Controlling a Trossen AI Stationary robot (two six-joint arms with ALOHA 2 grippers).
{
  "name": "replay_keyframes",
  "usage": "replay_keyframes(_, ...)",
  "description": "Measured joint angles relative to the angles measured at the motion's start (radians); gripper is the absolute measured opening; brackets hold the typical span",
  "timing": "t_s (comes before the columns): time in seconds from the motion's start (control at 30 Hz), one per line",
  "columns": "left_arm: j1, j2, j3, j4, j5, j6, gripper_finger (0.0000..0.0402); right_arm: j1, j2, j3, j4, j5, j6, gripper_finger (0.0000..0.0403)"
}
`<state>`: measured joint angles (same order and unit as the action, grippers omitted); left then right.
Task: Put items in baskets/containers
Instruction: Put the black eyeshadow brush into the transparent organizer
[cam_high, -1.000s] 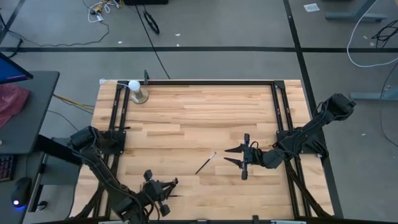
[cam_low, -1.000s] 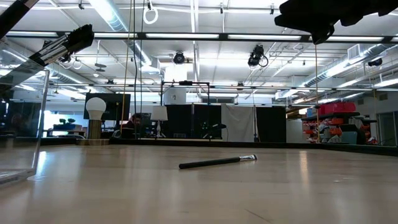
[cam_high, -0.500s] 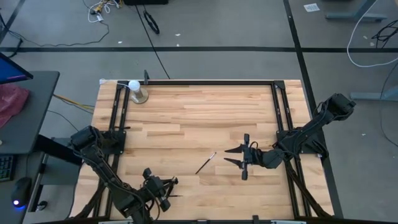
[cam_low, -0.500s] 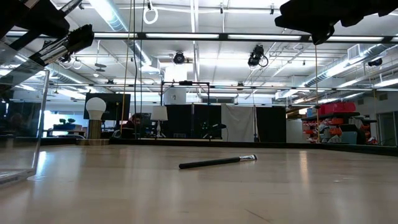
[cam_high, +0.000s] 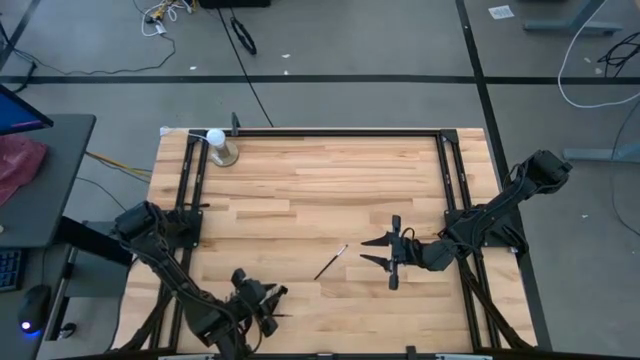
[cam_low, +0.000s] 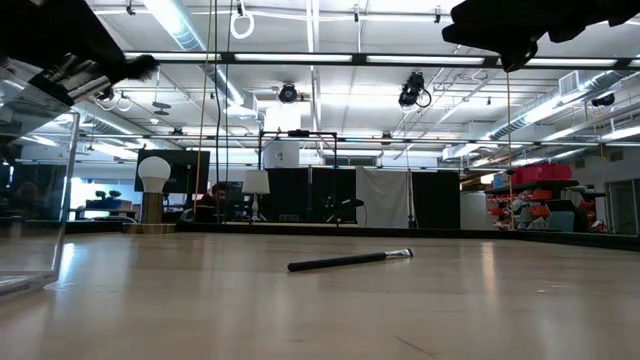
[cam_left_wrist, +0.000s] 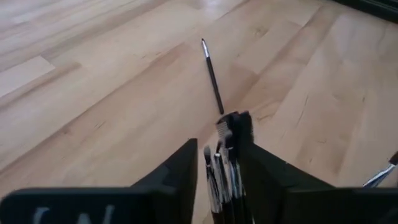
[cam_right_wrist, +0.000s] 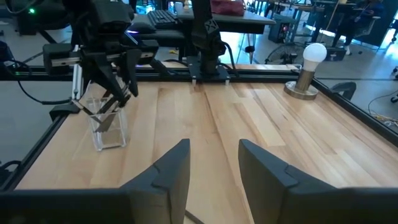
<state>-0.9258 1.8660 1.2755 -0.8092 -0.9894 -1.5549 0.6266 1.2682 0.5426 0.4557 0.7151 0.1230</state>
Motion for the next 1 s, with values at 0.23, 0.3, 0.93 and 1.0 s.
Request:
replay_keyframes(0.23, 0.013, -0.06, 0.0, 0.0, 0.0, 0.035, 0.0155, 0.0, 0.0, 0.0, -0.004, 0.0, 0.0, 0.0137)
replay_keyframes(0.3, 0.019, -0.099, 0.0, 0.0, -0.001, 0.078, 0.0158, 0.0, 0.0, 0.0, -0.006, 0.0, 0.0, 0.0137)
replay_keyframes(0.93, 0.491, -0.032, 0.0, 0.519, 0.237, 1.033, 0.0139, -0.003, -0.015, -0.093, -0.092, 0.164, 0.156, 0.0137)
replay_keyframes(1.0, 0.54, 0.004, 0.0, 0.57, 0.289, 1.068, 0.0144, 0.011, -0.027, -0.116, -0.089, 0.168, 0.195, 0.0137)
